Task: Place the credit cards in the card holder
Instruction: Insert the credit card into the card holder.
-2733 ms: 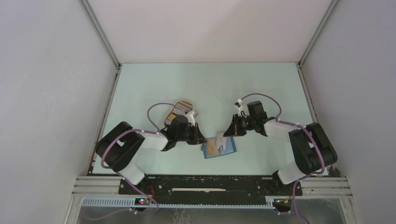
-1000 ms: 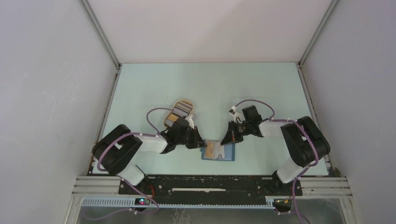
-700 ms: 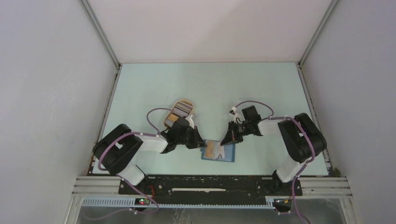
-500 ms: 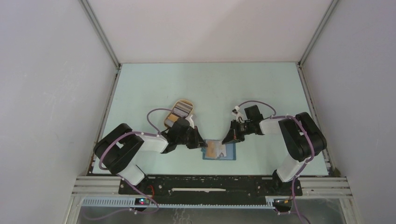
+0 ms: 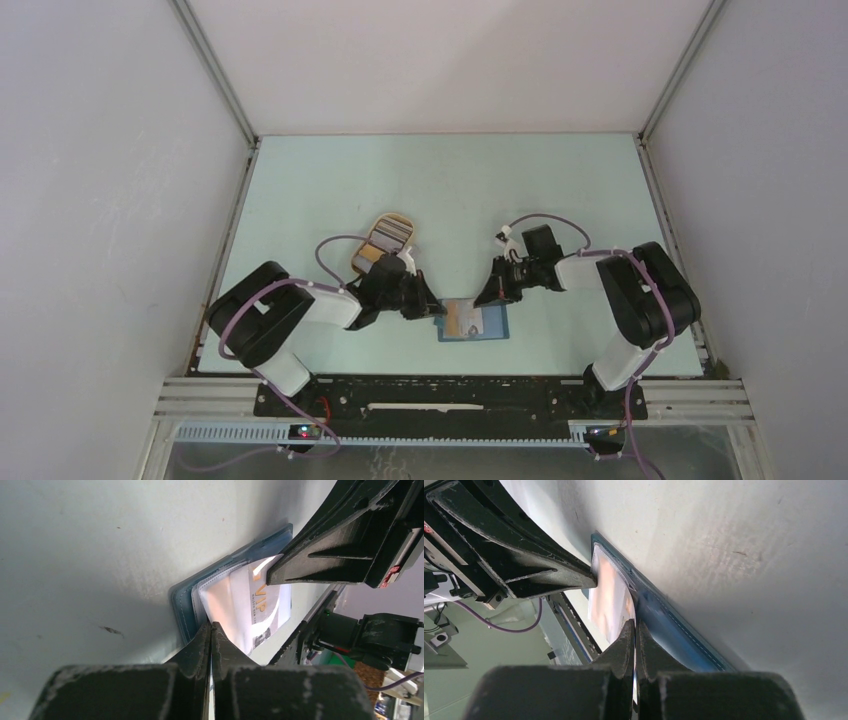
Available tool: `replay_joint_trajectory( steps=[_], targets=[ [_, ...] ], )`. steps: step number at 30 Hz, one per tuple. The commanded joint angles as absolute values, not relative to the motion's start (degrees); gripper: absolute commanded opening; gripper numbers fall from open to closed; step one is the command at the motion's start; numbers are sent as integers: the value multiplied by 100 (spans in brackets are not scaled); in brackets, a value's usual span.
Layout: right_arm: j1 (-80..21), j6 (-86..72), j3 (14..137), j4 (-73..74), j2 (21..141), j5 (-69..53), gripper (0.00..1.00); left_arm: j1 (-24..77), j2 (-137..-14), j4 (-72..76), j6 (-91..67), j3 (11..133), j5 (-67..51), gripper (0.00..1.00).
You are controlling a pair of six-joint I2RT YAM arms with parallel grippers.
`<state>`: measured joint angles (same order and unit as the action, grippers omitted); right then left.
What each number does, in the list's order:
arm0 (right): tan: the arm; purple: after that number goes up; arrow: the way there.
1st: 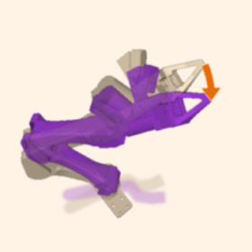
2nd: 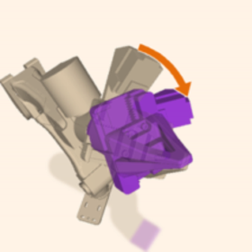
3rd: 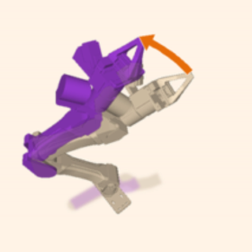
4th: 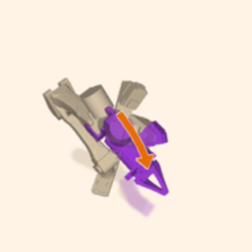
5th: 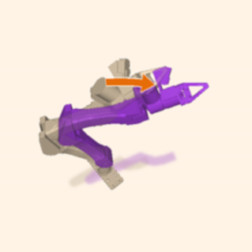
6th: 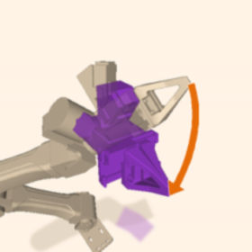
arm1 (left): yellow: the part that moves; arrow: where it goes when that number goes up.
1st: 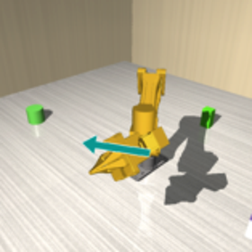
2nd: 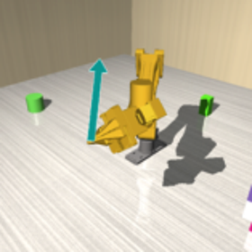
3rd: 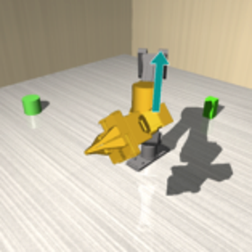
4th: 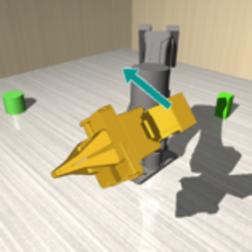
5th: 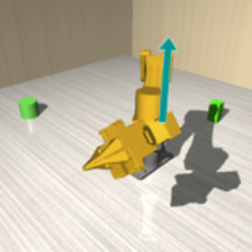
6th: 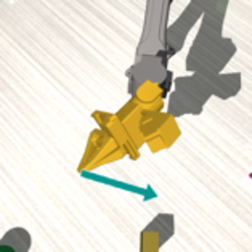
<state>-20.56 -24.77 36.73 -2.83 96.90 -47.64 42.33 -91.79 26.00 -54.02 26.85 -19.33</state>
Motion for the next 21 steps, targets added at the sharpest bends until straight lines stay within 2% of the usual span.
replay_joint_trajectory(
  steps=[1,8,12,21],
  targets=[
    [-2207,-2620,3541,-773,9655,-4315,0,4332,-9463,2839,-5633,2442,-2125,4],
    [-2349,-2990,3458,-1208,9763,-4476,0,4325,-9428,3041,-5782,2391,-2074,5],
    [-2364,-2766,3578,-995,9651,-4534,18,4326,-9391,3070,-5774,2374,-2014,7],
    [-2689,-1326,4530,819,9443,-4135,50,4316,-9318,3228,-5757,2286,-1865,7]
  ],
)
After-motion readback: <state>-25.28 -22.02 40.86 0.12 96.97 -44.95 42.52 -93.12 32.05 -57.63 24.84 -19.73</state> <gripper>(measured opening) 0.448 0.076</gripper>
